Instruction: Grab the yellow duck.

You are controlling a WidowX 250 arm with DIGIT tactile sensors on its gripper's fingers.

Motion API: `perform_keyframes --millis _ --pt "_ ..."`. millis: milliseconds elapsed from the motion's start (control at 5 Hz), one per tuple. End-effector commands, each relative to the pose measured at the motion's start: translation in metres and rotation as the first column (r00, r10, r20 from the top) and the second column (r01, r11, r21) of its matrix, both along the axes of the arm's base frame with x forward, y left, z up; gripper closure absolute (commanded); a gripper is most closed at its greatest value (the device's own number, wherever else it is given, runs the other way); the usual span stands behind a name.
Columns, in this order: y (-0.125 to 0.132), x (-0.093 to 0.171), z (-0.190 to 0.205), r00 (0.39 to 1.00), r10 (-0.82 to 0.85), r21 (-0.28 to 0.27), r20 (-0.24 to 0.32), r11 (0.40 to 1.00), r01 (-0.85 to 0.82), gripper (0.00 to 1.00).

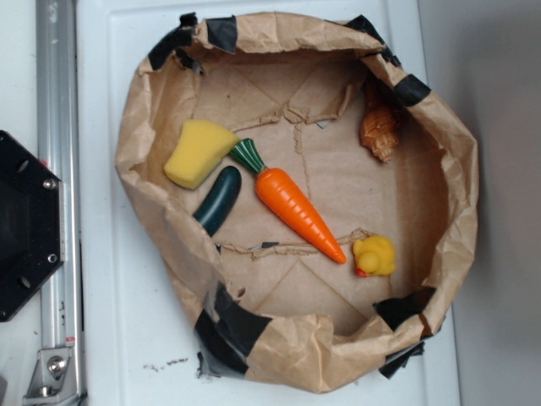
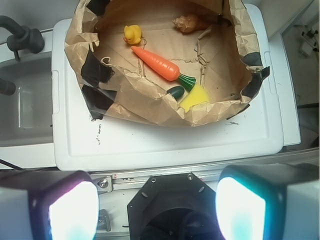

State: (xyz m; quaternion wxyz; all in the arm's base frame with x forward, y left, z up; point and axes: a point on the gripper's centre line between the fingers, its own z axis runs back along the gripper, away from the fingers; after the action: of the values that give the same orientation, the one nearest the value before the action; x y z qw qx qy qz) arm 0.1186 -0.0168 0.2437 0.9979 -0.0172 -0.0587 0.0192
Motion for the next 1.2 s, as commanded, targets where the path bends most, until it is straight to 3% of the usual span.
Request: perform_keyframes --millis 0,200,400,600,800,1000 --pt "0.0 0.0 0.0 1.0 0.0 0.0 0.0 1.0 0.0 0.0" --pt "0.014 0.05 -0.001 0.959 -0.14 -0.058 0.247 0.986 0.159 0.0" --pt "0.011 0.096 -0.01 0.913 -0.188 -0.038 0.362 0.976 0.216 0.0" --pt "0.003 0.133 -0.041 0.884 -0.326 0.048 0.334 0.943 0.329 0.0" --pt "0.0 0.155 -0.072 0.862 -0.419 0.082 0.285 0.907 0.413 0.0" --pt "-0.005 0.162 -0.096 0.798 -0.55 0.094 0.247 0.833 0.545 0.0"
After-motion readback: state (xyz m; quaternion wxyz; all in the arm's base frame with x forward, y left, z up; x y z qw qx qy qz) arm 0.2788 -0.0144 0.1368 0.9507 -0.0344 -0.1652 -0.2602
